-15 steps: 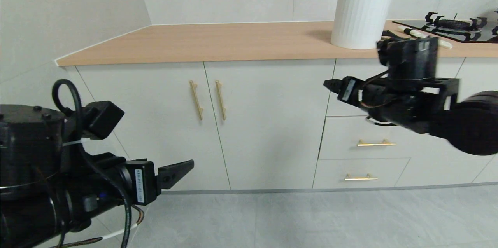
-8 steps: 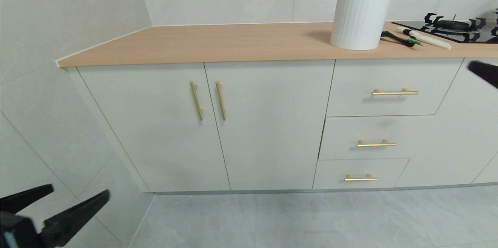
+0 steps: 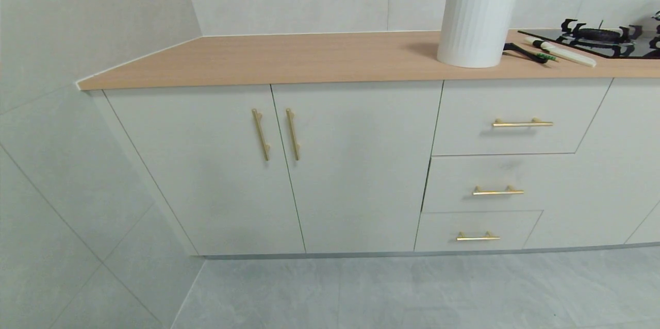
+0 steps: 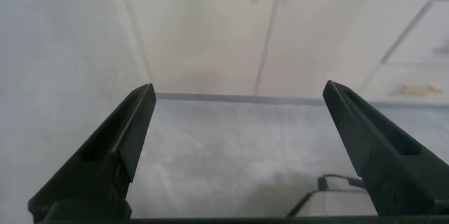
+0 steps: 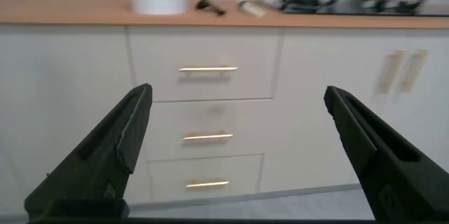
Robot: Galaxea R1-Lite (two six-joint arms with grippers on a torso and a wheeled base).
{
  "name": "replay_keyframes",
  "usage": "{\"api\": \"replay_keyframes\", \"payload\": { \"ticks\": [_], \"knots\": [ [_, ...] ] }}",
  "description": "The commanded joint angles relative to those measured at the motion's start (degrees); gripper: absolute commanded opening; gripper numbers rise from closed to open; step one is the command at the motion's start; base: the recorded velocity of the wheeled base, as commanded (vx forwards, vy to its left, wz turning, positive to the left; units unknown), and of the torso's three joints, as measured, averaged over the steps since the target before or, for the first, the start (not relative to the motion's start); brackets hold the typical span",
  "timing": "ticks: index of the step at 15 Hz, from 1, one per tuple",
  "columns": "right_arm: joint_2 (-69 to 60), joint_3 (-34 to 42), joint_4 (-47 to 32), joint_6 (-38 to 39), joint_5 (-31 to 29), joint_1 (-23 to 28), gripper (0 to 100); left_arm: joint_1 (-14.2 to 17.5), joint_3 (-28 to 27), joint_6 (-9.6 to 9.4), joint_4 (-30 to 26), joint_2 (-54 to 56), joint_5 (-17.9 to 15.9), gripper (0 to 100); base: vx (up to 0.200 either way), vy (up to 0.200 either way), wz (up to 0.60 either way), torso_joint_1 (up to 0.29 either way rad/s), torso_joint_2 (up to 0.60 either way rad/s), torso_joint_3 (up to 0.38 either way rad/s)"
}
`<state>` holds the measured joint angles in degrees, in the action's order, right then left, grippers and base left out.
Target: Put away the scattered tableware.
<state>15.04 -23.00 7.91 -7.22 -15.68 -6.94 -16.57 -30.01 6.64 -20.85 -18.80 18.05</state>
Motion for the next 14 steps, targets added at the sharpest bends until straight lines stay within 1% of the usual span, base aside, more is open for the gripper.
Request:
{"api": "replay_keyframes", "payload": {
  "ticks": [1, 2, 3, 4, 5, 6, 7, 8, 9, 10, 11, 12, 13, 14],
  "knots": [
    [-15.04, 3.49, -3.43, -0.52, 1.53, 6.85, 100, 6.11, 1.45, 0.04, -3.85, 11.68, -0.12, 100, 0.000, 0.000, 0.00, 0.000, 0.00, 0.000],
    [-14.87, 5.34, -3.17, -0.43, 1.61, 6.85, 100, 8.22, 3.82, 0.56, -3.94, 13.35, 0.31, 100, 0.000, 0.000, 0.00, 0.000, 0.00, 0.000],
    [-15.04, 5.95, -2.29, -0.08, 0.03, 6.85, 100, 9.45, 5.40, 2.41, -3.50, 13.17, 2.69, 100, 0.000, 0.000, 0.00, 0.000, 0.00, 0.000],
    [-15.04, 6.57, -1.06, 0.63, -1.81, 6.85, 100, 9.71, 6.02, 4.69, -3.06, 13.17, 5.06, 100, 0.000, 0.000, 0.00, 0.000, 0.00, 0.000],
    [-15.04, 8.59, 1.58, 1.06, -3.92, 6.85, 100, 12.96, 6.55, 7.59, -2.36, 13.61, 5.41, 100, 0.000, 0.000, 0.00, 0.000, 0.00, 0.000],
    [-15.04, 10.35, 3.87, 1.24, -4.63, 6.85, 100, 15.60, 7.60, 7.24, -2.36, 16.42, 4.45, 100, 0.000, 0.000, 0.00, 0.000, 0.00, 0.000],
    [-14.96, 13.34, 7.12, 1.33, -5.94, 6.85, 100, 16.92, 10.50, 6.89, -2.27, 18.80, 3.22, 100, 0.000, 0.000, 0.00, 0.000, 0.00, 0.000],
    [-15.04, 13.86, 7.64, 1.33, -6.21, 6.85, 100, 16.92, 10.94, 6.98, -2.27, 18.80, 3.48, 100, 0.000, 0.000, 0.00, 0.000, 0.00, 0.000],
    [-15.04, 20.02, 13.53, 1.06, -7.00, 6.85, 100, 16.92, 15.25, 8.03, 0.10, 18.62, 5.94, 100, 0.000, 0.000, 0.00, 0.000, 0.00, 0.000],
    [-14.96, 23.00, 14.94, 0.89, -6.38, 6.85, 100, 16.92, 18.24, 6.89, 3.62, 18.71, 5.06, 100, 0.000, 0.000, 0.00, 0.000, 0.00, 0.000],
    [-15.04, 23.00, 13.01, 1.59, -5.77, 6.85, 100, 16.92, 22.89, 3.46, 9.77, 18.71, 3.39, 100, 0.000, 0.000, 0.00, 0.000, 0.00, 0.000],
    [-14.96, 23.00, 12.92, 3.35, -5.77, 6.85, 100, 16.92, 26.85, 1.35, 16.19, 18.71, 2.95, 100, 0.000, 0.000, 0.00, 0.000, 0.00, 0.000],
    [-14.96, 23.00, 11.78, 4.76, -5.77, 6.85, 100, 16.92, 29.93, 0.04, 23.57, 18.71, 0.14, 100, 0.000, 0.000, 0.00, 0.000, 0.00, 0.000],
    [-14.96, 23.00, 10.72, 4.84, -5.77, 6.85, 100, 16.92, 30.01, -0.40, 23.83, 18.71, -3.29, 100, 0.000, 0.000, 0.00, 0.000, 0.00, 0.000]
  ]
}}
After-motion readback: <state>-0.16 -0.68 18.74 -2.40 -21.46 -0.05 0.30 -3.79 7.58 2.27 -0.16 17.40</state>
